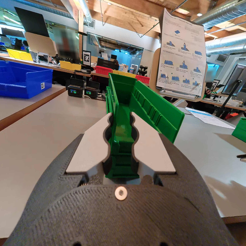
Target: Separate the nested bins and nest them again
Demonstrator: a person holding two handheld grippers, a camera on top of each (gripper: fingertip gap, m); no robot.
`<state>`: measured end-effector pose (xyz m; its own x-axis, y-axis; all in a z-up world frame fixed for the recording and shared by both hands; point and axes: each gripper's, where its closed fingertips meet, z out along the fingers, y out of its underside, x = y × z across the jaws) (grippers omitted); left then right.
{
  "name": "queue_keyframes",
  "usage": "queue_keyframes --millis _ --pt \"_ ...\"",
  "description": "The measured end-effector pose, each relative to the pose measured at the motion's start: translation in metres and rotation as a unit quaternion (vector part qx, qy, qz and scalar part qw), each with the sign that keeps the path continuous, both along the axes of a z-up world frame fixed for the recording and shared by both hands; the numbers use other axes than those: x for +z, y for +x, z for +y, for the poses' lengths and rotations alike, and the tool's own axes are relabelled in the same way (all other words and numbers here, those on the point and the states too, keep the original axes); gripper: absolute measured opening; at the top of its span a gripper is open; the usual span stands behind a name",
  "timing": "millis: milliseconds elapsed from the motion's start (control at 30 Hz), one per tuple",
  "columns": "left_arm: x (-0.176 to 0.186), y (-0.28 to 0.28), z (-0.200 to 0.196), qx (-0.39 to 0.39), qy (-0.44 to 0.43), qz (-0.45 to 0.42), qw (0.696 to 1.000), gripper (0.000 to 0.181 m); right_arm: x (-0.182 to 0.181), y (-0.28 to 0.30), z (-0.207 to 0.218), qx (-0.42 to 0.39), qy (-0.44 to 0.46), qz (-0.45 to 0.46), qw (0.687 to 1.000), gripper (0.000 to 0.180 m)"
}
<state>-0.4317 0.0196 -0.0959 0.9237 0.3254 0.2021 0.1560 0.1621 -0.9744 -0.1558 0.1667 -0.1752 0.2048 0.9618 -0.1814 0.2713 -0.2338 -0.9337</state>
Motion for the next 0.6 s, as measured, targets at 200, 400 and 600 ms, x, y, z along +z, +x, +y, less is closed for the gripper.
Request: queue_keyframes --millis 200,400,600 --pt "-0.001 -0.005 -0.001 0.013 -0.003 -0.002 1.0 0.011 -0.002 -0.002 -0.008 0.007 0.024 -0.01 1.0 0.017" --pt "-0.003 -0.011 0.002 0.03 -0.017 0.012 0.999 0.001 -0.004 0.004 -0.003 -0.007 0.037 -0.018 0.999 0.014" --pt "0.004 -0.01 0.001 0.028 0.001 0.023 0.999 0.004 -0.007 0.004 -0.002 -0.009 0.031 -0.025 0.999 0.013"
